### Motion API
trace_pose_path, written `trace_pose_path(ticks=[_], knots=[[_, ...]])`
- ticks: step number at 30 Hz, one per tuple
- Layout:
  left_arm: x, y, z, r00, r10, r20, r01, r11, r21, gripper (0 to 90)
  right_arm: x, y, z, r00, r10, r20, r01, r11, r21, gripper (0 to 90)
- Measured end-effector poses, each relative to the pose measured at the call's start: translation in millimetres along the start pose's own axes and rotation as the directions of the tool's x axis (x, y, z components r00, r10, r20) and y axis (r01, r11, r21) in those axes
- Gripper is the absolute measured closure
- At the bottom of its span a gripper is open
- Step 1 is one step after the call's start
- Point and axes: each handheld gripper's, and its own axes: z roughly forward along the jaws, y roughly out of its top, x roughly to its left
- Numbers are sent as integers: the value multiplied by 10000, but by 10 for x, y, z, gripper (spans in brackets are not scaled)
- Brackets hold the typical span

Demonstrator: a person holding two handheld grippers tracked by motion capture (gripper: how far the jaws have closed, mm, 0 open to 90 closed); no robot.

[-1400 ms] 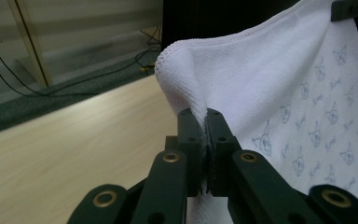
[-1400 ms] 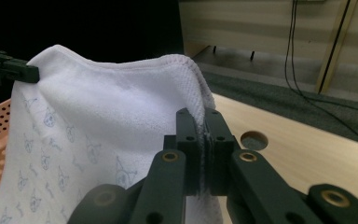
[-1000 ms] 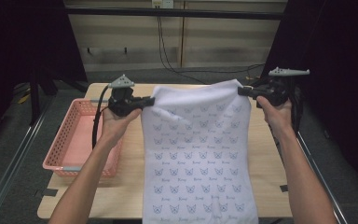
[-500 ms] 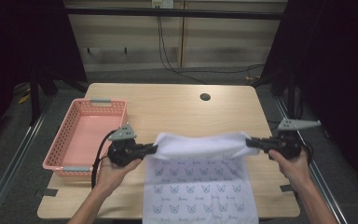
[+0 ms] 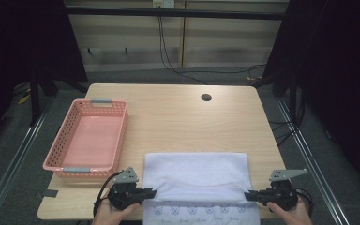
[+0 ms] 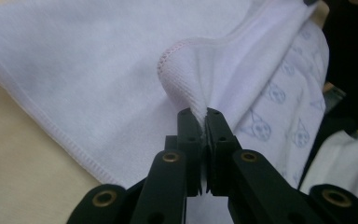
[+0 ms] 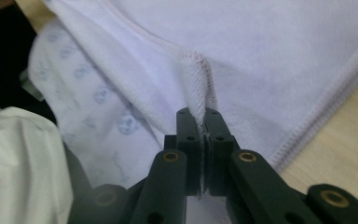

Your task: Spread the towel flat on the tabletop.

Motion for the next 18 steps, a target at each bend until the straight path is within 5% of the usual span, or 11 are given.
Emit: trace_pose_path(ticks=[7,18], knots=[[20,-25,129,9989,-175,-445,199,9982,560,867,-29,27,186,9996,-200,178,186,9969,767,876],[199,111,220,9957,-346,-863,389,9981,486,872,-71,93,258,9985,-139,521,108,9982,590,878]])
